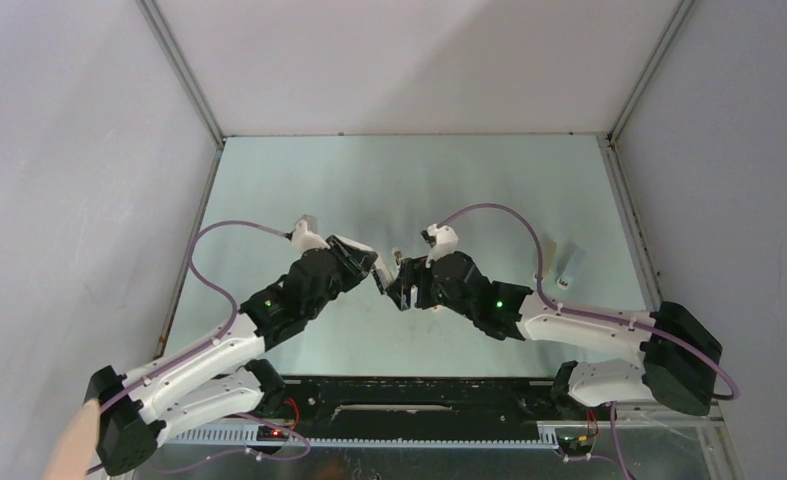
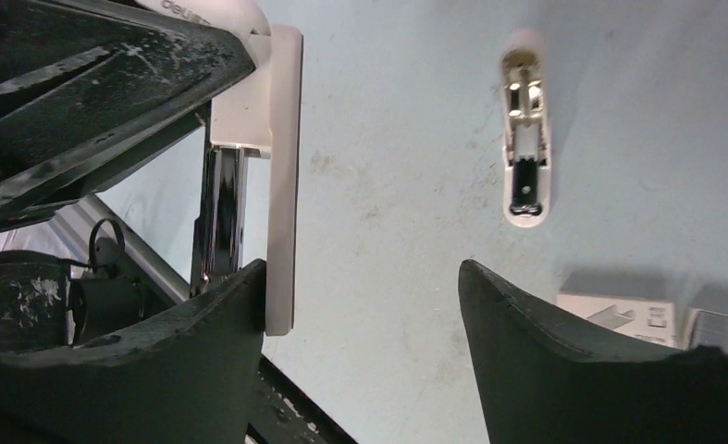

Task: Load the staples into the stapler

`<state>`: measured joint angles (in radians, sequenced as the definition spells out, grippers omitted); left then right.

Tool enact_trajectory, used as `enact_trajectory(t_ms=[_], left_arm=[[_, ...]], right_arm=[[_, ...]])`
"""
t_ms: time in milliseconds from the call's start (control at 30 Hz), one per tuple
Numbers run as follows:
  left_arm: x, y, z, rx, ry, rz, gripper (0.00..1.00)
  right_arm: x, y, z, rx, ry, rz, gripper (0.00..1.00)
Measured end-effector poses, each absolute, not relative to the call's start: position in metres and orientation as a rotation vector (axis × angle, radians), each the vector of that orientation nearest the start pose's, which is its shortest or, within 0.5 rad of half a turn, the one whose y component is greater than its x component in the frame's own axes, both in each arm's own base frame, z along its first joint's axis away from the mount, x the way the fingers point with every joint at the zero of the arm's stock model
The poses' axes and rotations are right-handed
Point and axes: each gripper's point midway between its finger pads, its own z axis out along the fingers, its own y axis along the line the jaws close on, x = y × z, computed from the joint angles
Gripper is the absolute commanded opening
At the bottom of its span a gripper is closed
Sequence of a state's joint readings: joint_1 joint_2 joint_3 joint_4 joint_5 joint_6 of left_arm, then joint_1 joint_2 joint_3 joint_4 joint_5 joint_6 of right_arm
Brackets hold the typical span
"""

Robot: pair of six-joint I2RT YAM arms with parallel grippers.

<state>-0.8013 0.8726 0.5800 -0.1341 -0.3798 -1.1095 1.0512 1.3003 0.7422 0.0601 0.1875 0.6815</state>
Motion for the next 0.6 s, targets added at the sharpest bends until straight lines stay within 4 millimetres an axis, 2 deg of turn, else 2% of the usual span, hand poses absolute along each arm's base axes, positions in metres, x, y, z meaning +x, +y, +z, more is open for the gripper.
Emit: enact_trajectory(t_ms=[167,267,433,500,600], left_arm=[[0.258,-0.22,0.19,-0.583,2.007,-0.823,0.03],[0.266,-0.224,0.184,-0.571,2.034,-0.772,0.01],[0.276,-0.187,0.138,-0.596,2.125,-0.506,0.01],[0.274,-0.18,0.131,-0.596,2.136,-0.476,0.01],[0.272,-0.178,0.135,-0.589,2.125,-0.482,0.01]], right_arm=[[0.211,0.316,0.159,-0.246,2.071,0.77,0.82],[0.216,0.298,0.165,-0.252,2.028,0.702,0.83],[0.221,0.268,0.159,-0.285,2.008,0.622,0.82],[0.222,0.264,0.151,-0.294,2.025,0.63,0.81],[0.215,0.269,0.145,-0.334,2.046,0.683,0.81]])
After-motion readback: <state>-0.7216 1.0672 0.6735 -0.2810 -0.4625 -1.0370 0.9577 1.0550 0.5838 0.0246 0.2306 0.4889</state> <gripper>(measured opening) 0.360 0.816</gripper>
